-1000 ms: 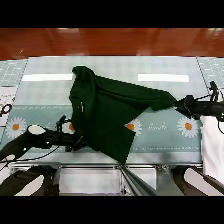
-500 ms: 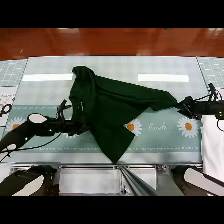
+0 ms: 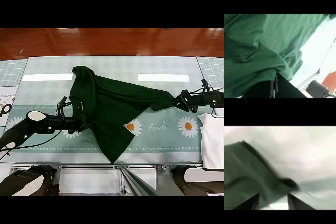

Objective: Fold the shirts.

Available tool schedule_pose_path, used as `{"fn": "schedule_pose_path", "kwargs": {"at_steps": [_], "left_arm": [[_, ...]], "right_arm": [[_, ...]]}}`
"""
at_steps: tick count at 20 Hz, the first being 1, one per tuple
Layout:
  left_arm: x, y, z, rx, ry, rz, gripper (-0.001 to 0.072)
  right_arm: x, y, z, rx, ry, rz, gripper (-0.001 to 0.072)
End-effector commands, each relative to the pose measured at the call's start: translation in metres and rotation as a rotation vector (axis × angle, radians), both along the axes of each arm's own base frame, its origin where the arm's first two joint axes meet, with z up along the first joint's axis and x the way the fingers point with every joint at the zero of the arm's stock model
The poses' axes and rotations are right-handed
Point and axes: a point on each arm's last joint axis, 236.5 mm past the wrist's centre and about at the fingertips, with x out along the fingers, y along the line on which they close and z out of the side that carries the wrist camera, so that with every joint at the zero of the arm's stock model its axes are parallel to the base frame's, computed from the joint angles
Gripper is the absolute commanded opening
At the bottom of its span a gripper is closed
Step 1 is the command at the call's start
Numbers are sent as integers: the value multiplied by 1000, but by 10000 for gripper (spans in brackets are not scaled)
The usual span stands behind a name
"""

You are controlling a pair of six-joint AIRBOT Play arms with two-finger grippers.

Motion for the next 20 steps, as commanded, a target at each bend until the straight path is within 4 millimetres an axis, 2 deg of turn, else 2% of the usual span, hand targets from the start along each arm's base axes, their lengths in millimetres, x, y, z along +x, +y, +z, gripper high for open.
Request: {"fn": "schedule_pose_path", "kwargs": {"at_steps": [1,2,3,4,6,8,9,11,13,14,15,17,18,20], "left_arm": [[1,0,0,-1,0,1,16],[1,0,0,-1,0,1,16],[2,0,0,1,-3,4,16],[2,0,1,1,-7,3,16],[15,1,15,-3,-89,-32,16],[44,12,51,-39,-174,-10,16],[65,23,80,-53,-251,11,16],[110,53,157,-52,-452,80,15],[141,84,254,-19,-699,147,15],[147,97,307,-2,-821,174,15],[148,105,355,11,-925,195,15],[135,115,445,44,-1134,218,15],[124,118,484,69,-1226,226,15],[98,125,540,136,-1355,252,15]], "right_arm": [[21,18,-15,8,27,36,407],[29,25,-14,13,19,44,392],[38,32,-11,23,2,51,226],[46,39,-3,28,-30,73,24],[60,52,24,63,-95,135,22],[69,54,67,57,-153,230,22],[77,51,94,25,-208,256,22],[98,42,172,-67,-385,264,22],[108,36,268,-169,-603,248,22],[105,35,313,-222,-700,243,22],[98,34,360,-284,-799,234,21],[71,33,438,-396,-951,208,22],[54,31,470,-455,-1008,182,22],[10,29,525,-579,-1111,133,22]]}}
